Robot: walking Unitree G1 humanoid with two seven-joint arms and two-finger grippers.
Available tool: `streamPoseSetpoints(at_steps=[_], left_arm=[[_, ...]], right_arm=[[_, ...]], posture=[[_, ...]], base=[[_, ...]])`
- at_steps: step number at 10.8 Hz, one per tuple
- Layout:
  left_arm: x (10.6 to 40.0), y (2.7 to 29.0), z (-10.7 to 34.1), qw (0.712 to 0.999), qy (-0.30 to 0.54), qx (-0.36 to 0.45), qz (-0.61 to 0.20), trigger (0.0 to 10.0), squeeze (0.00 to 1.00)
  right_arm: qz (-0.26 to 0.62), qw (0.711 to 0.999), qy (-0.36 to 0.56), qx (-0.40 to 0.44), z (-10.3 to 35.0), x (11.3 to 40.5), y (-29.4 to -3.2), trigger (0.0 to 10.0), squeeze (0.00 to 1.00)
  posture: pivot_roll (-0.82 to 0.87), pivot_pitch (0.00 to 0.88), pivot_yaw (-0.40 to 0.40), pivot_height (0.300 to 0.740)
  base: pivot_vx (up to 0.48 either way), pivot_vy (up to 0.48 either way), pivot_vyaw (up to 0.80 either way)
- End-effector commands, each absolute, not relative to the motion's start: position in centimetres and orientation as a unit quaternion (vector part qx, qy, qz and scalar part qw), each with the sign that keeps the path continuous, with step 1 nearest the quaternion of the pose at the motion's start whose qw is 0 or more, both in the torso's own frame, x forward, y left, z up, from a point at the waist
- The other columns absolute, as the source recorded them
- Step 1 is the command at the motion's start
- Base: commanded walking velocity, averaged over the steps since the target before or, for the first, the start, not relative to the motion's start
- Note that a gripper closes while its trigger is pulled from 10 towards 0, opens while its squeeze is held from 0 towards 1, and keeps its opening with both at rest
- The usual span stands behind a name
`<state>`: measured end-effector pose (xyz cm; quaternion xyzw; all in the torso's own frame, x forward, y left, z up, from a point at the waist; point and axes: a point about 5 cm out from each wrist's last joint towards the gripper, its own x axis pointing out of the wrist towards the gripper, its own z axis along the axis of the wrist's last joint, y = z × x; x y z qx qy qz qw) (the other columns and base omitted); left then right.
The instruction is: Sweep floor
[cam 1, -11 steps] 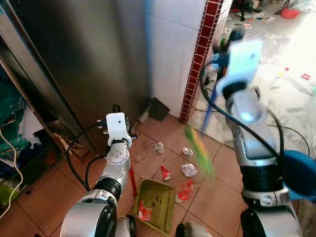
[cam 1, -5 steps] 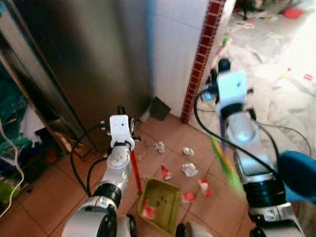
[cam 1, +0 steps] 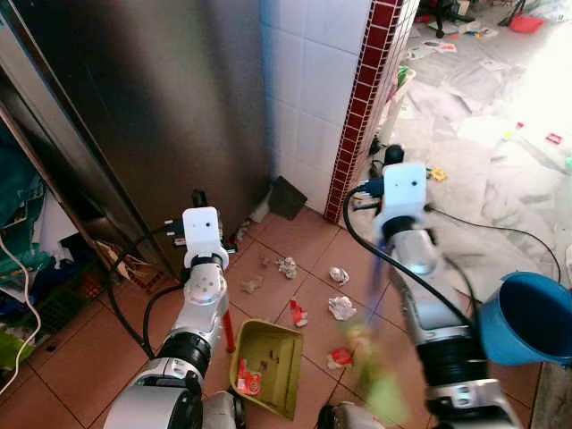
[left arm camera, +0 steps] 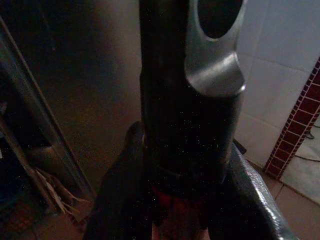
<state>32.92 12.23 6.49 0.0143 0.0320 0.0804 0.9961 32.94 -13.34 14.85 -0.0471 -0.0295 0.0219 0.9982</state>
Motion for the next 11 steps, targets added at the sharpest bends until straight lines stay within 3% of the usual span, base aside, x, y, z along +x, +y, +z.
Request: streamPoseSetpoints(at_steps=[1, 5, 6, 9, 11], left_arm=[[33.0, 12.2, 6.3, 0.996, 0.039, 0.042, 0.071, 10.0, 0.0], [33.1, 12.2, 6.2, 0.995, 0.049, 0.035, 0.075, 10.0, 0.0], [33.1, 12.1, 6.2, 0.995, 0.052, 0.034, 0.074, 10.0, 0.0], [33.2, 11.8, 6.1, 0.995, 0.059, 0.034, 0.066, 10.0, 0.0], [33.2, 11.8, 6.0, 0.995, 0.065, 0.032, 0.065, 10.0, 0.0]], right_arm=[[0.014, 1.0, -0.013, -0.019, 14.7, 33.0, -13.8, 10.0, 0.0], [0.032, 0.991, 0.037, 0.124, 15.8, 33.8, -12.8, 10.0, 0.0], [0.071, 0.986, 0.033, 0.146, 17.1, 34.1, -11.9, 10.0, 0.0], [0.143, 0.981, -0.117, 0.055, 23.0, 34.1, -11.3, 10.0, 0.0], [0.154, 0.975, -0.155, 0.045, 24.6, 33.8, -11.7, 10.0, 0.0]], posture=[[-0.06, 0.079, 0.053, 0.74], [-0.06, 0.082, 0.05, 0.74], [-0.07, 0.083, 0.047, 0.74], [-0.07, 0.075, 0.041, 0.74], [-0.07, 0.072, 0.038, 0.74]], base=[[0.0, 0.0, 0.0], [0.0, 0.0, 0.0], [0.0, 0.0, 0.0], [0.0, 0.0, 0.0], [0.0, 0.0, 0.0]])
